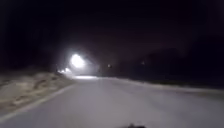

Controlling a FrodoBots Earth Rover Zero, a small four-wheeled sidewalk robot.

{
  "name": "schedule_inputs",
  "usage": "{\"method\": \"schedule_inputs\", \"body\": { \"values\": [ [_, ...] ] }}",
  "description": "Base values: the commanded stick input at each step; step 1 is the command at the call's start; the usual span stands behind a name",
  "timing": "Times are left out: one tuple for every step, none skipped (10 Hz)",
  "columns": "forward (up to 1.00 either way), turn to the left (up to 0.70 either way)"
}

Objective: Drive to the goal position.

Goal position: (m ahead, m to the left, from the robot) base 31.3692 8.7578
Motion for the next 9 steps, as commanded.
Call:
{"method": "schedule_inputs", "body": {
  "values": [
    [1.0,0.12],
    [1.0,0.12],
    [1.0,0.12],
    [1.0,0.13],
    [1.0,0.12],
    [1.0,0.12],
    [1.0,0.12],
    [1.0,0.13],
    [1.0,0.12]
  ]
}}
